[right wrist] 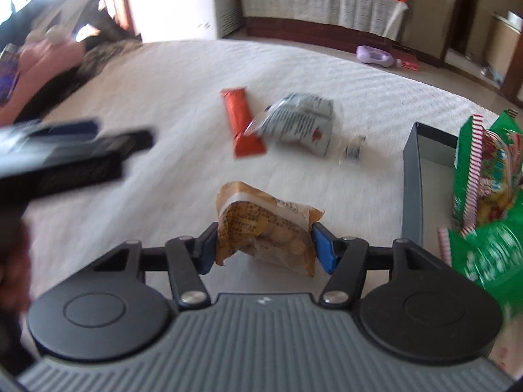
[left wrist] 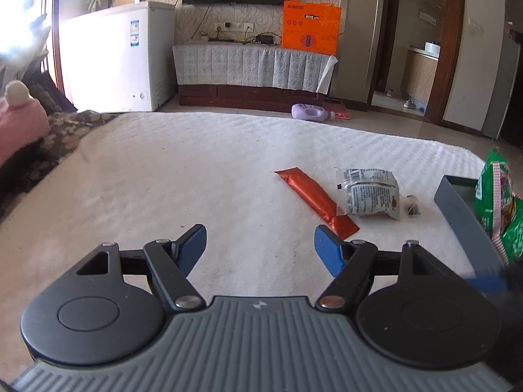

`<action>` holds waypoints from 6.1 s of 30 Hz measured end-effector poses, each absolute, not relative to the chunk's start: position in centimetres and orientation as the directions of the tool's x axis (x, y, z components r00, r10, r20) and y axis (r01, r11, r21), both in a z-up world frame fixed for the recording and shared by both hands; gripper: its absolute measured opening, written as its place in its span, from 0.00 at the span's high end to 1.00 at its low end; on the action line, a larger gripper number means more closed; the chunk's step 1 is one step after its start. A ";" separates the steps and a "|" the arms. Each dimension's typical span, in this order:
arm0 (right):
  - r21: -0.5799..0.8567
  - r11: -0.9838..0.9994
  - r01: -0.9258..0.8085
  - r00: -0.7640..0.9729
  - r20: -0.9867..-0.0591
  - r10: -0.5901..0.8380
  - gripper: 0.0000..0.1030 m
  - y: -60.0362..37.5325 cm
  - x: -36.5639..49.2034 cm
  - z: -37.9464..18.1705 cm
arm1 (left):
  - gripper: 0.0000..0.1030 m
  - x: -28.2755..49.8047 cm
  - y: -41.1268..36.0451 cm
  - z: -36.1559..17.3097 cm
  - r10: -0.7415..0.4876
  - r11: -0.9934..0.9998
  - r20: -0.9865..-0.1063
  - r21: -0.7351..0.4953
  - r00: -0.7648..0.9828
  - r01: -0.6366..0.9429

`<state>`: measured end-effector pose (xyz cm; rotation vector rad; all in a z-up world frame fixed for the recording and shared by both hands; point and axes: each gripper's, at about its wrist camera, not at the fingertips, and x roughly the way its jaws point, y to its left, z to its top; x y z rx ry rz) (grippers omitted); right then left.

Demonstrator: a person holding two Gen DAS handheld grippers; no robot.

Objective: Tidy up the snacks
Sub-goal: 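Close left tool on orange stick snack while right tool lifts pastry bag, then carry orange stick with left tool while right tool carries pastry bag to tray, then open left tool dropping orange stick while right tool releases pastry bag in tray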

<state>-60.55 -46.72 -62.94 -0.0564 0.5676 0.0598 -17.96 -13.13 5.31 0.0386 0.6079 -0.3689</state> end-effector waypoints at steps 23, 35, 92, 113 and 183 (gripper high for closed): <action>-0.063 0.981 -0.183 0.809 -0.577 0.113 0.36 -46.8 -65.8 -66.1 | 0.22 -9.2 -22.4 1.2 -0.243 0.955 -0.636 -0.027 0.732 0.294; -0.074 0.981 -0.180 0.812 -0.574 0.105 0.36 -46.8 -65.8 -66.1 | 0.17 -9.5 -21.9 0.6 -0.229 0.949 -0.647 0.017 0.727 0.314; 0.119 0.991 0.057 0.947 -0.320 -0.016 0.40 -55.0 -76.6 -63.5 | 0.77 -28.5 -23.7 8.8 -0.480 0.839 -0.504 -0.026 0.718 0.543; 0.188 0.958 0.215 0.931 -0.336 -0.143 0.39 -61.2 -77.8 -64.6 | 0.77 -29.9 -28.4 8.3 -0.601 0.734 -0.491 -0.027 0.631 0.678; 0.156 0.944 0.291 0.879 -0.434 -0.199 0.39 -61.9 -72.6 -67.1 | 0.17 -26.7 -26.0 7.8 -0.506 0.814 -0.522 -0.027 0.687 0.580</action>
